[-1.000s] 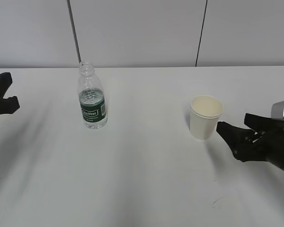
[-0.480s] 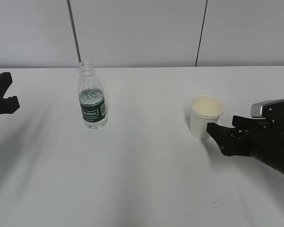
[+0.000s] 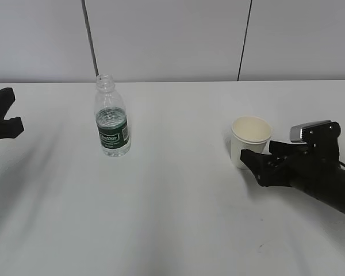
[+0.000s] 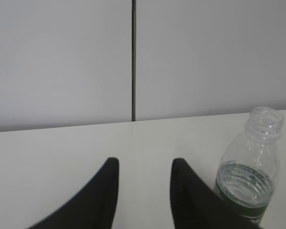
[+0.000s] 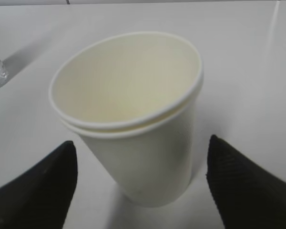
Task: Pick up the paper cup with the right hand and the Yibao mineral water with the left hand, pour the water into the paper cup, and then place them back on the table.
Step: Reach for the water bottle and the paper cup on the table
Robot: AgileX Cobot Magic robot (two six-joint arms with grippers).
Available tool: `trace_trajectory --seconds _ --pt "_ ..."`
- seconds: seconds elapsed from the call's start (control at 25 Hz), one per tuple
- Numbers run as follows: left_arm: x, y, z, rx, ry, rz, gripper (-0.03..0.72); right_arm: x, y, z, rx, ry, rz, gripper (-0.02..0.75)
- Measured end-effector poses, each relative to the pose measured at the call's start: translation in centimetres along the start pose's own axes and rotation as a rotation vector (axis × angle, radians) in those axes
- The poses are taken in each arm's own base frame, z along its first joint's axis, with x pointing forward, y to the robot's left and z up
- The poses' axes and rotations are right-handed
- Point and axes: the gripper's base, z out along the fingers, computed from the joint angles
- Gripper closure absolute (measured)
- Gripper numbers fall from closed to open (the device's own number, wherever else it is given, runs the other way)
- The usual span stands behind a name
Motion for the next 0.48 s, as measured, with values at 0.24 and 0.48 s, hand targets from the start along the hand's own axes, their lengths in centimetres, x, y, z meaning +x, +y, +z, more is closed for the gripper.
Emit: trace_trajectory --seconds 0.24,0.48 --pt "0.0 0.0 0.0 0.000 0.000 0.000 0.450 0.0 -0.4 1.3 -0.015 -0.013 -0.007 0.077" --pt "0.0 0.0 0.0 0.000 0.000 0.000 0.450 0.7 -0.6 2.3 -0.041 -0.002 0.008 0.077"
